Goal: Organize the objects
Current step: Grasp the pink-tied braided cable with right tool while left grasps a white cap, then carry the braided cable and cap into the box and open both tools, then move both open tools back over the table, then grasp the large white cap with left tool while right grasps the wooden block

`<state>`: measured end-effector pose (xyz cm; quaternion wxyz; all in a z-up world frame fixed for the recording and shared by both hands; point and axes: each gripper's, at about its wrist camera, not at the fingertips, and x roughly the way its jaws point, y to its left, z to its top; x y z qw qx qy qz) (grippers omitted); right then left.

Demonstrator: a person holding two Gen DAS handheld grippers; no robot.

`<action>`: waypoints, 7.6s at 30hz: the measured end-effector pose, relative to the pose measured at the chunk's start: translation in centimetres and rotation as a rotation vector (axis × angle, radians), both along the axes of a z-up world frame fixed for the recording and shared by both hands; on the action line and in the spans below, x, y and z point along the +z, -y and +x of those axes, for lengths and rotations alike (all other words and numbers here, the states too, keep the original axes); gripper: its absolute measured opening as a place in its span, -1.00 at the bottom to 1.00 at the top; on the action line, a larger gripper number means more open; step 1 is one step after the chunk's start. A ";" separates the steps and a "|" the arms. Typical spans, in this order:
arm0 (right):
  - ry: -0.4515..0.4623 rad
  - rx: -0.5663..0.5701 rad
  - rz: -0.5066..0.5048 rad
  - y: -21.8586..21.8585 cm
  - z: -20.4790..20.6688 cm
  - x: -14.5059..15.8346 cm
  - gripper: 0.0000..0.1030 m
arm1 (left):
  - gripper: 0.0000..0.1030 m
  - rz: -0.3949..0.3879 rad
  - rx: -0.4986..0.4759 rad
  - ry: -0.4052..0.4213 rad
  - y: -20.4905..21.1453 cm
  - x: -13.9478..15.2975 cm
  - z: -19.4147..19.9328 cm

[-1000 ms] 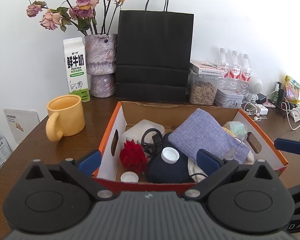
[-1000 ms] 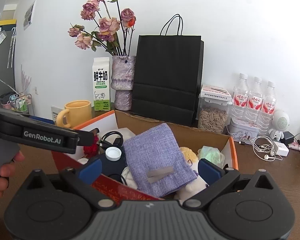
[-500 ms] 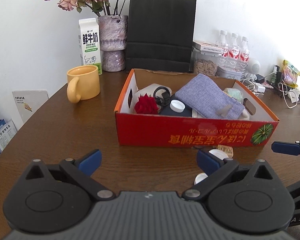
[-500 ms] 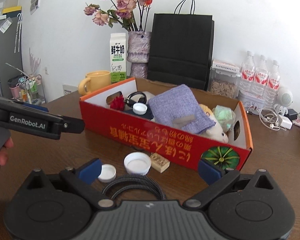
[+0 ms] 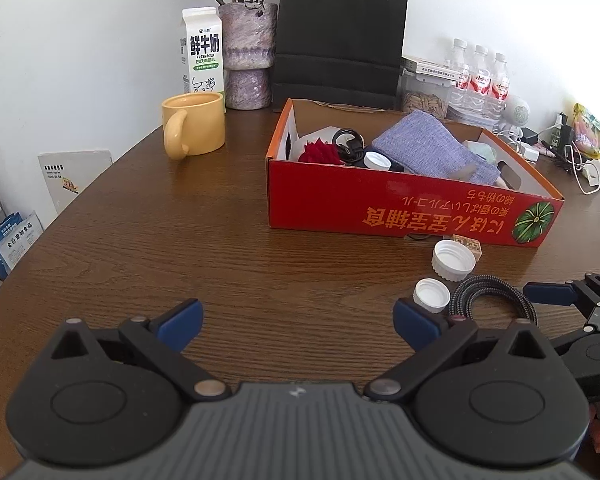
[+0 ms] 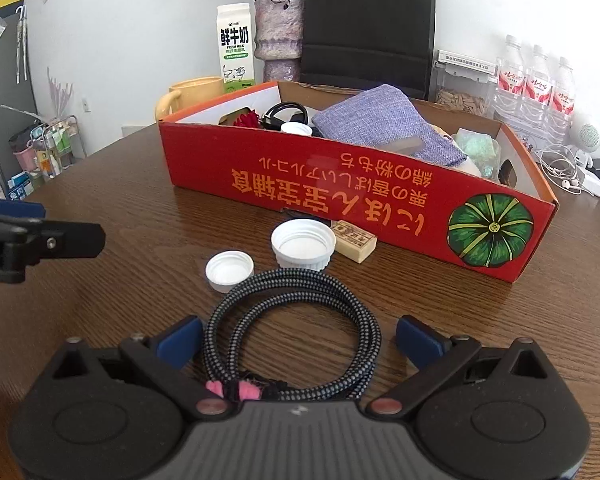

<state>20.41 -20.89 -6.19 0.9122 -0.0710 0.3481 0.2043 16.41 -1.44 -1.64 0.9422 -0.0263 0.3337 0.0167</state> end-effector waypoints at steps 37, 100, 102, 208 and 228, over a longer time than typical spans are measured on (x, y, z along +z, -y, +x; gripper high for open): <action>0.156 -0.129 0.115 8.7 -1.3 1.5 0.73 | -0.43 0.059 -0.161 -0.062 10.0 -2.5 5.6; 0.244 -0.032 0.074 0.5 17.1 5.9 0.74 | -0.13 -0.013 -0.066 0.138 2.9 2.7 22.2; 0.232 -0.042 0.076 0.6 17.3 5.6 0.86 | 0.64 -0.008 -0.061 0.141 2.9 2.7 22.1; 0.066 -0.253 0.050 -0.9 6.4 0.0 0.14 | -0.21 -0.027 -0.063 0.050 0.0 -2.2 7.9; 0.133 -0.203 0.073 -1.2 3.5 2.4 -0.34 | -0.21 -0.039 -0.077 0.113 0.5 0.2 6.4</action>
